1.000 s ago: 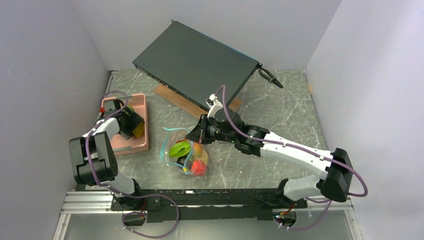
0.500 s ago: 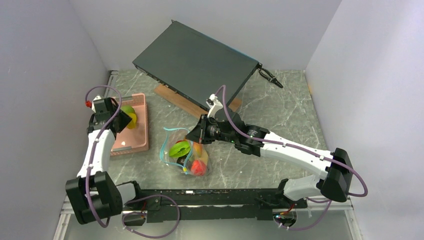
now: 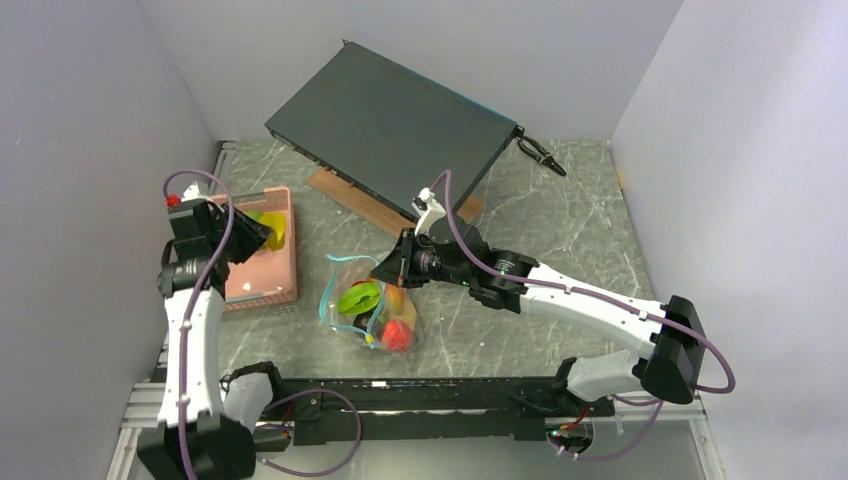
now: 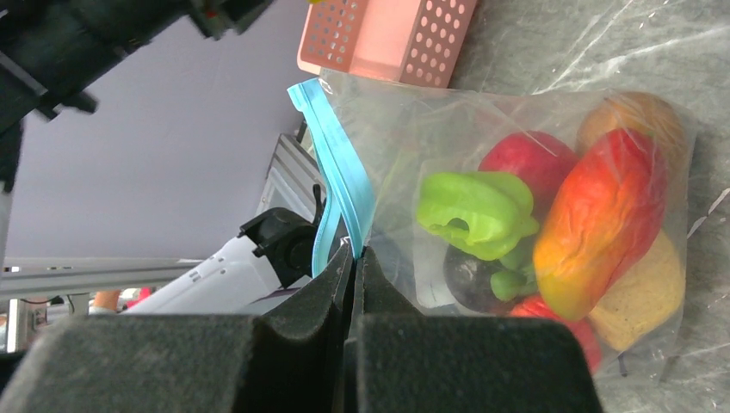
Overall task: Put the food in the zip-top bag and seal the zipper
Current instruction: Pick up the fake fruit from the bin, then place the fake fruit in the zipper food storage bag.
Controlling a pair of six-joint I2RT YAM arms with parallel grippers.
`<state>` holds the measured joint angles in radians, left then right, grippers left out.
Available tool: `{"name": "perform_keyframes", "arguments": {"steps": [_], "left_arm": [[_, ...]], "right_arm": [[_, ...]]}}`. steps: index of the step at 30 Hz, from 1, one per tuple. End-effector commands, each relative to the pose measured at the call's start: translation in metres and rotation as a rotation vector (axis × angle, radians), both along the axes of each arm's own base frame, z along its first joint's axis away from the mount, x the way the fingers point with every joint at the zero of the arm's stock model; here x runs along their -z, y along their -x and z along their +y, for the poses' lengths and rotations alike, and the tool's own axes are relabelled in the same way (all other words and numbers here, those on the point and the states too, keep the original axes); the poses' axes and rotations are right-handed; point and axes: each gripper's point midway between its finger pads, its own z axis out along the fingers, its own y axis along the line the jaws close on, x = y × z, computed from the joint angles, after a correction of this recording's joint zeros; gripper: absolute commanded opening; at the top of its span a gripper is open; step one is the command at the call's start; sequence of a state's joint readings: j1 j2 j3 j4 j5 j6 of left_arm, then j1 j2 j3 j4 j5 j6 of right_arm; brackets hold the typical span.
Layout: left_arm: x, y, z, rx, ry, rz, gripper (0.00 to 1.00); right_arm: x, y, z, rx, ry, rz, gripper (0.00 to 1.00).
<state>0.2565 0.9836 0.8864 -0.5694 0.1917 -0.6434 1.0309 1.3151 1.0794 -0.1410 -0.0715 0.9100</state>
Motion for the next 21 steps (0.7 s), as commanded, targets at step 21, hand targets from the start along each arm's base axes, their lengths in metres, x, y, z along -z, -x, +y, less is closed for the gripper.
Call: {"name": "perform_keyframes", "arguments": {"steps": [21], "left_arm": [[-0.101,0.125,-0.155,0.694,0.305,-0.306,0.33]], "right_arm": [[-0.028,-0.02,0.012,0.062,-0.065,-0.055,0.0]]}}
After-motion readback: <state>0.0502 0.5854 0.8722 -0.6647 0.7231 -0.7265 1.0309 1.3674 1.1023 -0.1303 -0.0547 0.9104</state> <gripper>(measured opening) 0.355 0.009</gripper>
